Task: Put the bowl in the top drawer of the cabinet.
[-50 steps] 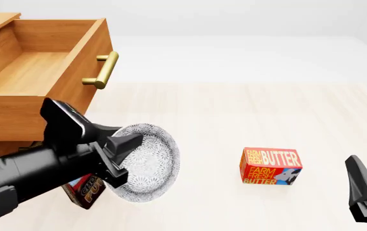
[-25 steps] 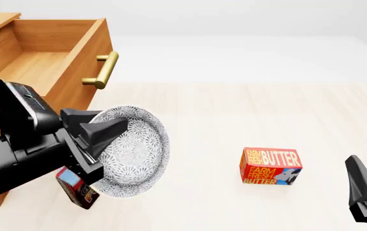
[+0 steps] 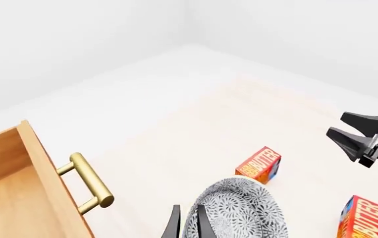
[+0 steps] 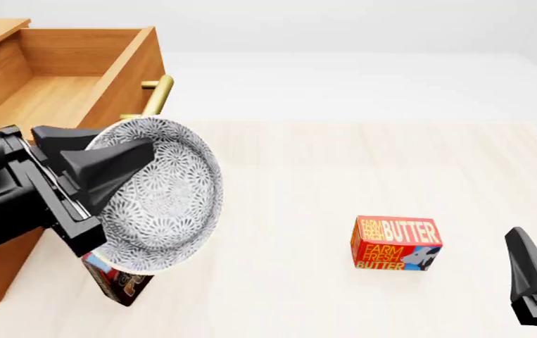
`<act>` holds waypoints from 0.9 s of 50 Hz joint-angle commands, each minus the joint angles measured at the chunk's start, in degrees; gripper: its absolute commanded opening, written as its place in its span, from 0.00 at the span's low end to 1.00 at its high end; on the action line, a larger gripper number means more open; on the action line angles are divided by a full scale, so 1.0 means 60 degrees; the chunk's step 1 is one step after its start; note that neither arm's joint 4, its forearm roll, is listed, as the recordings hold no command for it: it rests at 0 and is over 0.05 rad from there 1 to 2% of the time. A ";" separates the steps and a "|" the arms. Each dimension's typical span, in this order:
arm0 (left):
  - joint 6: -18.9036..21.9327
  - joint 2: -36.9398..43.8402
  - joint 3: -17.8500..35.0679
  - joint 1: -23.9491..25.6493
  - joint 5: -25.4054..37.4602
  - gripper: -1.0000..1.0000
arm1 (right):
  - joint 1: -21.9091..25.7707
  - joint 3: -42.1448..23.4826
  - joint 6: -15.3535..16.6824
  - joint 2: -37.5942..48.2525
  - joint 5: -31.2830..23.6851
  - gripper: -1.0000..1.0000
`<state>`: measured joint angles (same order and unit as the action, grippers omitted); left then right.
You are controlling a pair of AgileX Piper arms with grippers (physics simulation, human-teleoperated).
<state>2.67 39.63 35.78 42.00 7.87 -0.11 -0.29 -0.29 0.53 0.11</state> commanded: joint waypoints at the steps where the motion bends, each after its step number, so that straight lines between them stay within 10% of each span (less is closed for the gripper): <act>1: 0.0114 -0.0231 0.0449 -0.0123 0.0179 0.00 | 0.0000 0.0000 0.0000 0.0000 0.0000 1.00; 45: -0.0348 -0.0059 0.1977 -0.2321 0.0312 0.00 | -0.0001 0.0000 -0.0003 -0.0001 0.0000 1.00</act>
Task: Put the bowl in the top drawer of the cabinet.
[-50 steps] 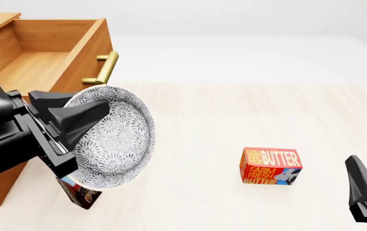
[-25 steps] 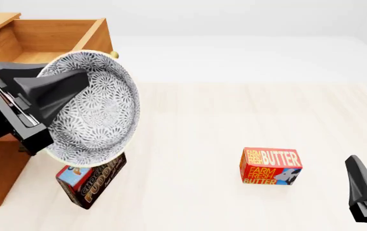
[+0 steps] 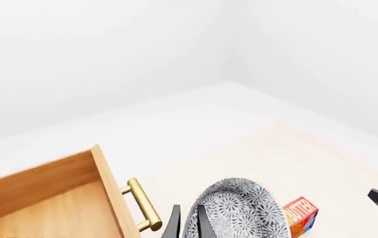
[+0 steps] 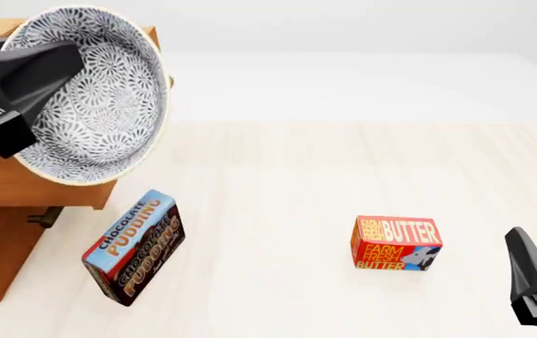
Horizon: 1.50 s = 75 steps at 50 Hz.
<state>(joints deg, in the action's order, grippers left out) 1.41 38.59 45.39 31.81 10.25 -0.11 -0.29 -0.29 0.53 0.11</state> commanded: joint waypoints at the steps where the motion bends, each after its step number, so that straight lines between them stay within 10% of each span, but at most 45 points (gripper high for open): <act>1: -0.0160 0.0101 0.0401 -0.0733 -0.0101 0.00 | 0.0001 0.0000 0.0002 0.0003 0.0000 1.00; 75: -0.1424 0.3489 0.1298 -0.4572 -0.1739 0.00 | 0.0000 0.0000 -0.0001 0.0000 0.0000 1.00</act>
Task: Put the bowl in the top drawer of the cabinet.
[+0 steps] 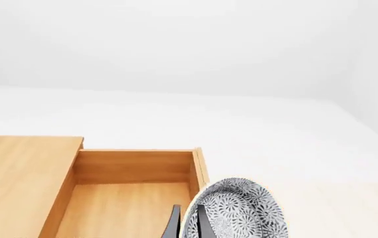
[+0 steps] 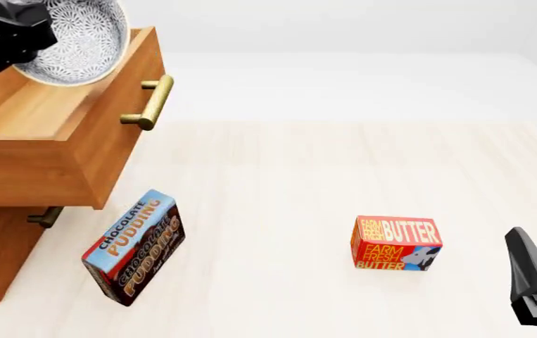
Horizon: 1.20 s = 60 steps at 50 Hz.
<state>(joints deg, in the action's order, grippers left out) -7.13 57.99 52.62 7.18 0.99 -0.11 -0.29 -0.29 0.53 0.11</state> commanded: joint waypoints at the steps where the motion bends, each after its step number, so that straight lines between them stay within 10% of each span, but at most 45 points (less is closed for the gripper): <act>1: 0.0019 0.0260 0.0081 -0.0528 -0.0220 0.00 | 0.0001 0.0000 -0.0002 0.0000 0.0000 1.00; 60: -0.0343 0.1667 -0.0168 -0.1960 -0.0921 0.00 | 0.0000 0.0000 -0.0001 0.0000 0.0000 1.00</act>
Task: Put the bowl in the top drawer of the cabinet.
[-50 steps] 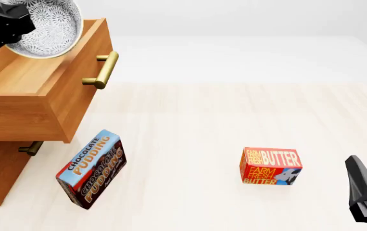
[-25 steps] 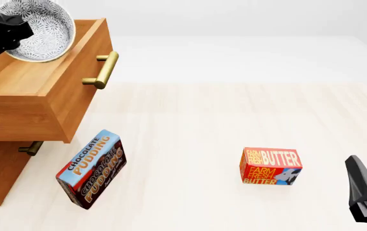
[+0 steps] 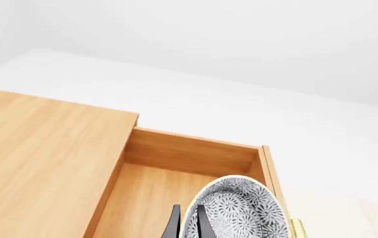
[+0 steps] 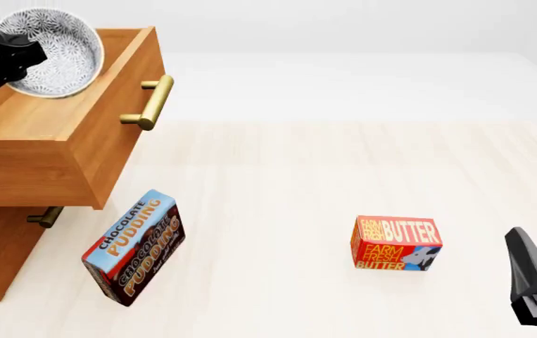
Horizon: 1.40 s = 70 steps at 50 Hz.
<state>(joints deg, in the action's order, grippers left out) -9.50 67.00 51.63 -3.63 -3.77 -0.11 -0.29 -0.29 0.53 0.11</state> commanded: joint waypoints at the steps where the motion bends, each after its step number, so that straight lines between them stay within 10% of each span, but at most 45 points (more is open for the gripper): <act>1: 0.0053 0.0167 -0.0003 -0.0158 -0.0129 0.00 | 0.0000 0.0000 -0.0001 0.0000 0.0000 1.00; 64: 0.0025 0.1076 -0.0337 -0.0605 -0.0519 0.00 | 0.0001 0.0000 0.0000 0.0000 0.0000 1.00; 65: -0.0015 0.1116 -0.0312 -0.0642 -0.0449 1.00 | -0.0001 0.0000 -0.0002 -0.0002 0.0000 1.00; 70: -0.0013 0.1160 -0.0226 -0.0623 -0.0397 1.00 | 0.0004 0.0000 0.0002 0.0001 0.0000 1.00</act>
<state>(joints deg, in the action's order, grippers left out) -9.71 72.53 50.76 -7.15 -6.70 -0.11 -0.29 -0.29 0.53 0.11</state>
